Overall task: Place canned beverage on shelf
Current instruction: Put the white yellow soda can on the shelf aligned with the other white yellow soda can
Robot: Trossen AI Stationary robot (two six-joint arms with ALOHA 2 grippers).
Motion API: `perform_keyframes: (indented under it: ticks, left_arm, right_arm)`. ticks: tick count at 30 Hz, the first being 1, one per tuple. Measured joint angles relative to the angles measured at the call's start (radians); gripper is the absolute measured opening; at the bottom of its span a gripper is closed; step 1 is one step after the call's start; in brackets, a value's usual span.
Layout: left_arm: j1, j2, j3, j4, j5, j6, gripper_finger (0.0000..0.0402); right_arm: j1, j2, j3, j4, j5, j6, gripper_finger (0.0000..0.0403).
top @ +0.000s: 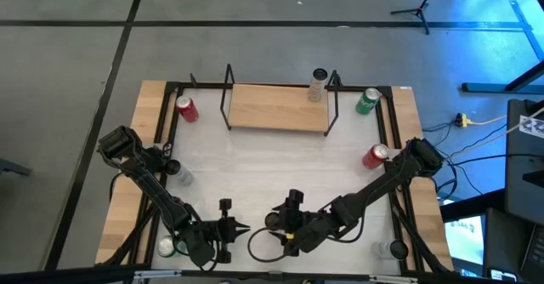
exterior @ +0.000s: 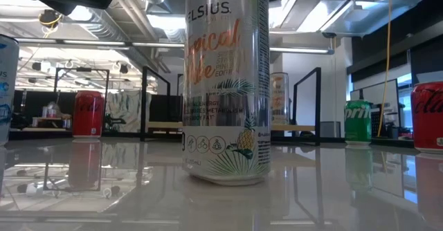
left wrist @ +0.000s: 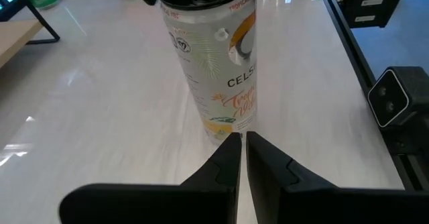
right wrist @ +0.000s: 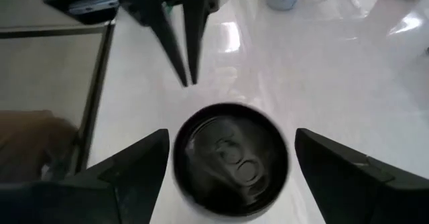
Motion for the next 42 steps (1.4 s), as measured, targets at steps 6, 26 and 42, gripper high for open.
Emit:
perform_keyframes:
  ticks: [6,26,42]
  left_arm:
    - [0.0,0.0,0.0,0.002,0.0,0.0,0.0018]
    - [0.003,0.0,0.0,0.002,0.003,0.0,0.0018]
    - [0.001,0.0,0.0,0.005,0.011,-0.001,0.0018]
  right_arm:
    - [-0.001,0.032,-0.003,0.006,-0.002,0.016,0.0321]
    - [0.0,0.027,-0.002,0.005,0.021,-0.034,0.024]
    - [0.0,-0.213,-0.003,-0.294,0.183,-0.011,0.024]
